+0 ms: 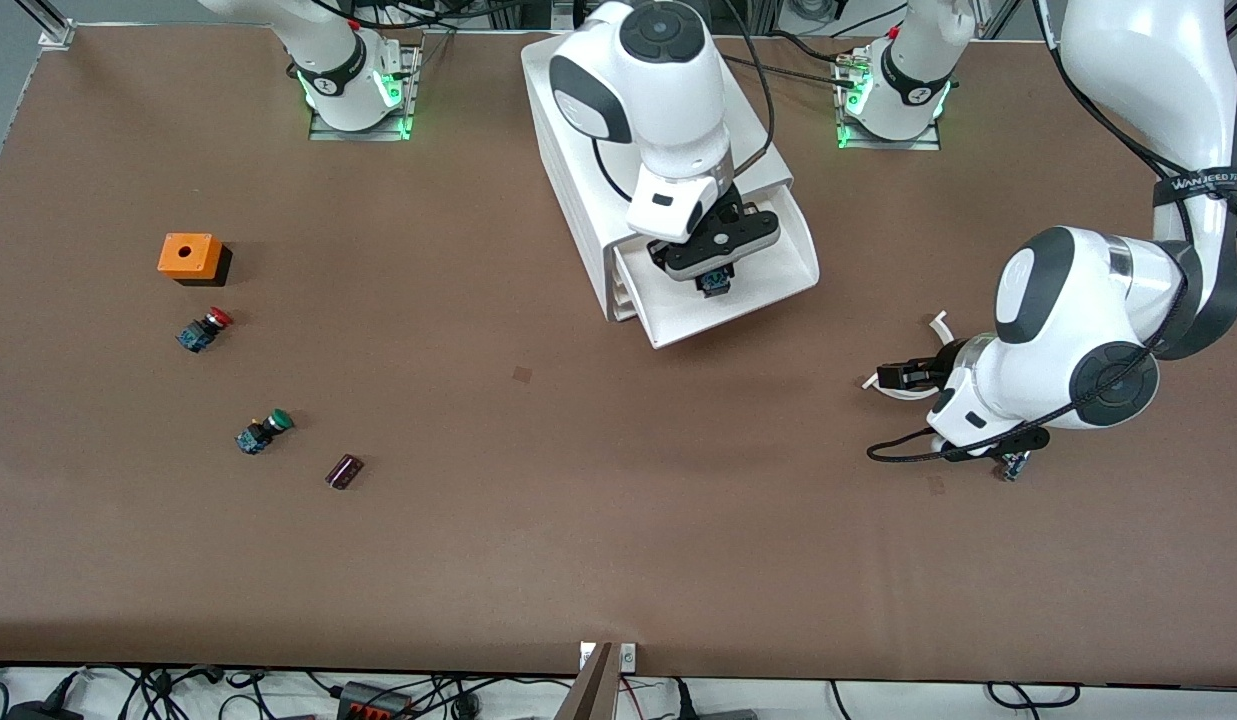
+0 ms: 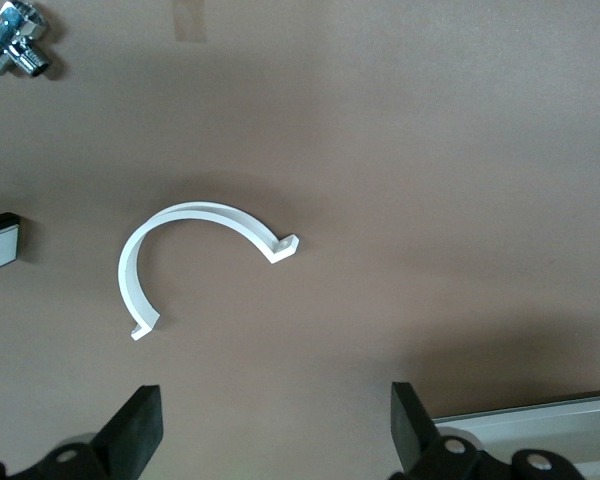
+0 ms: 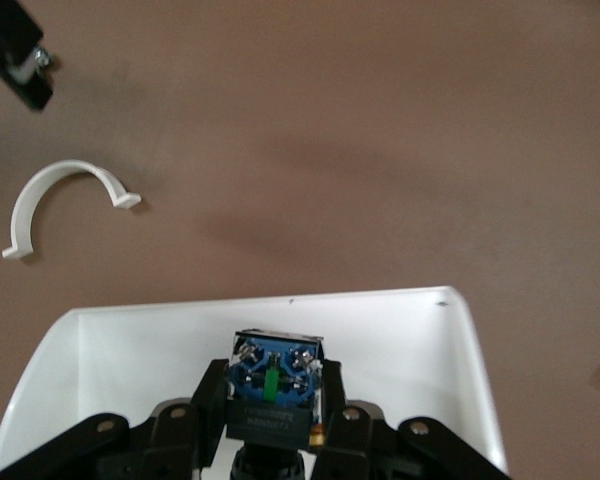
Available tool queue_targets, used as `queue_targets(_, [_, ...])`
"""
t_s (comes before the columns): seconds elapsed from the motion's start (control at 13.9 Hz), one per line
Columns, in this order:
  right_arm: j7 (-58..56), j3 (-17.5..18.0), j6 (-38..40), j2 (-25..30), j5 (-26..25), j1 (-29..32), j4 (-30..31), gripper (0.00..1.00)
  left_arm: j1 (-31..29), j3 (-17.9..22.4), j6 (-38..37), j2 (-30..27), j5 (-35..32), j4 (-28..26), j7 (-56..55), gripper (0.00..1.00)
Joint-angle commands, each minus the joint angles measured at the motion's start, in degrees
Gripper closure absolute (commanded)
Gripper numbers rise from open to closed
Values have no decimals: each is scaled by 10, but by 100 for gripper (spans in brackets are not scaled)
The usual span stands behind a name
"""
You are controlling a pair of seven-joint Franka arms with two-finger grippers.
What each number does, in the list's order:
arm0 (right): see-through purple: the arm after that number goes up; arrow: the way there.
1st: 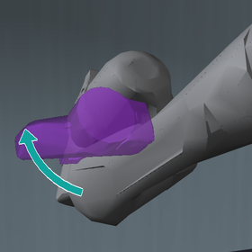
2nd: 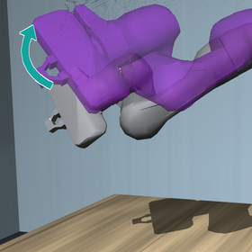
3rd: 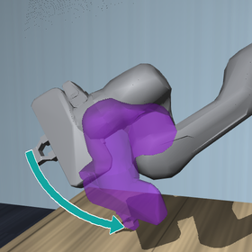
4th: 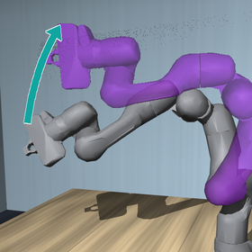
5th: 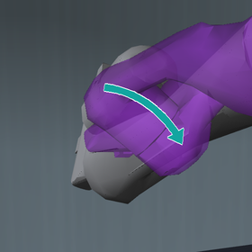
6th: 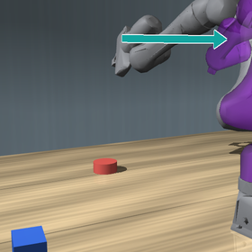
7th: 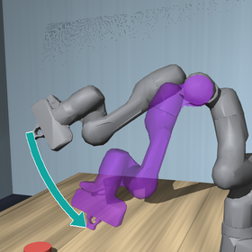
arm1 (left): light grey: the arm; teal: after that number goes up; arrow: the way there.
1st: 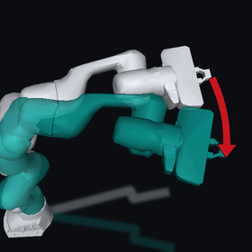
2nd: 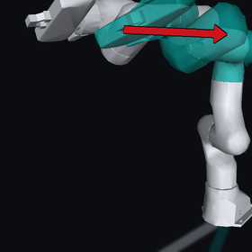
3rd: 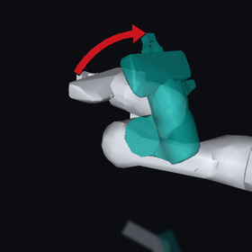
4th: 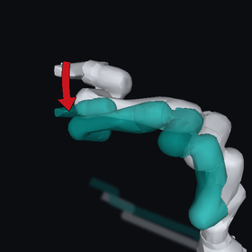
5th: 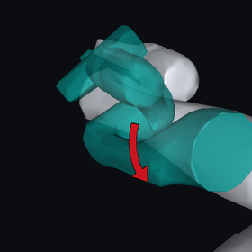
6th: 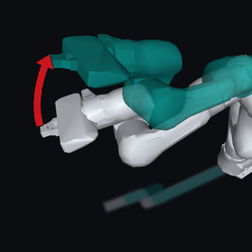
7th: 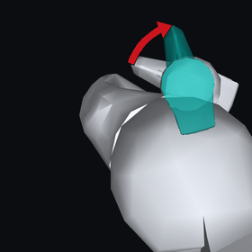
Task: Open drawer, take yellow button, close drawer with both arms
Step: 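Lift the blue button out of the drawer with the right gripper, then carry the button toward the table with the right gripper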
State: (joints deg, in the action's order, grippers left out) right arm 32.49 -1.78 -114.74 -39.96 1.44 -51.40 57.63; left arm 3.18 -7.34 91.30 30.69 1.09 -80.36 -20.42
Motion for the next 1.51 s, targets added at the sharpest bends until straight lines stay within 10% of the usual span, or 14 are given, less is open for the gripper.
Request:
queue_targets(0.0, [11,-22,46,24,-2,39,-7,92,6,-5,-7,10,-3,20,-44,0])
queue_targets(0.36, [-72,-28,138,60,-2,152,41,92,14,-4,-5,20,39,20,-100,0])
queue_targets(0.79, [-224,-26,97,128,0,245,243,92,57,-8,54,3,46,-14,-131,0])
queue_targets(1.43, [-428,-26,-11,102,104,303,361,92,75,-64,234,-109,42,-222,-189,0])
